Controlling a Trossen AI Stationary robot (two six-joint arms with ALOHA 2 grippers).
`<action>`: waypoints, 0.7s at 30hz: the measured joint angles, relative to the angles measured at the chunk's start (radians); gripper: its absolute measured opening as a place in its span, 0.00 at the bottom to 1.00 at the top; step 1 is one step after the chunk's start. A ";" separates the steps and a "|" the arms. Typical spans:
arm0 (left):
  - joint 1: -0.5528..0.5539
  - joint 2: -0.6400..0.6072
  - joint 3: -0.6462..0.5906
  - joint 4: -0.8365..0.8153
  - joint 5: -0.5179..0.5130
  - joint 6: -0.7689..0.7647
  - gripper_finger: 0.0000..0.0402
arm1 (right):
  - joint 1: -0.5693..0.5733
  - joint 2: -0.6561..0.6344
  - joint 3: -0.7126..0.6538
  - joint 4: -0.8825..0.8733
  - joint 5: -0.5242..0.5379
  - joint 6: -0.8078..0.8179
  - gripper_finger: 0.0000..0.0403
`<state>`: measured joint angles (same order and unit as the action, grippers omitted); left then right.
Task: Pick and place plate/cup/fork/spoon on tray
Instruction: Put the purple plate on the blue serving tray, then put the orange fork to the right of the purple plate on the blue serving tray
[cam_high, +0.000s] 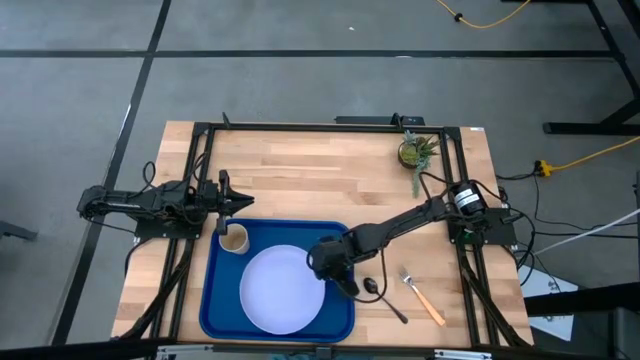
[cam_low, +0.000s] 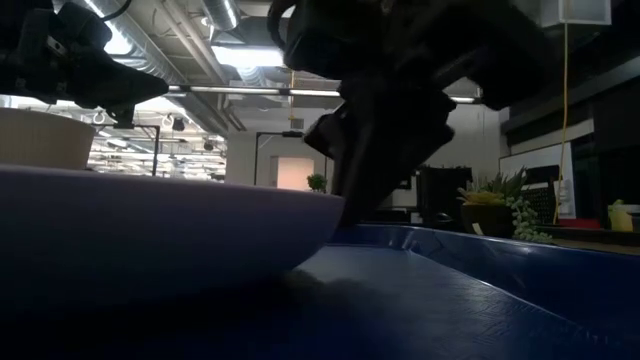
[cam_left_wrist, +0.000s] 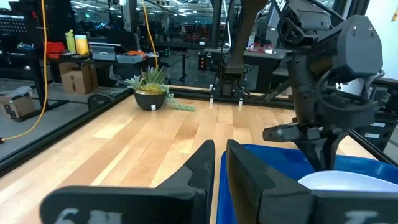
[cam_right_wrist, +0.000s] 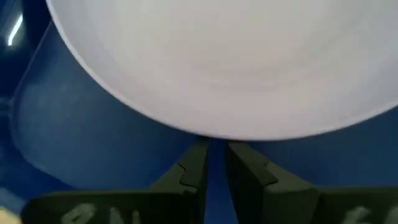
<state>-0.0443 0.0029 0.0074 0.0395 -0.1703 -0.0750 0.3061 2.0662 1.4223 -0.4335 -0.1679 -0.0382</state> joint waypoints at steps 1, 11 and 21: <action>0.000 0.000 0.000 0.000 0.000 0.000 0.08 | -0.002 0.004 0.000 0.012 -0.002 -0.007 0.14; 0.000 0.000 0.000 0.000 0.000 0.000 0.08 | -0.008 -0.019 0.086 -0.227 0.125 0.022 0.14; 0.000 0.000 0.000 0.000 0.000 0.000 0.08 | 0.056 -0.024 0.328 -1.052 0.242 0.510 0.14</action>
<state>-0.0442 0.0026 0.0074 0.0395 -0.1703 -0.0748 0.3621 2.0418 1.7504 -1.4853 0.0740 0.4722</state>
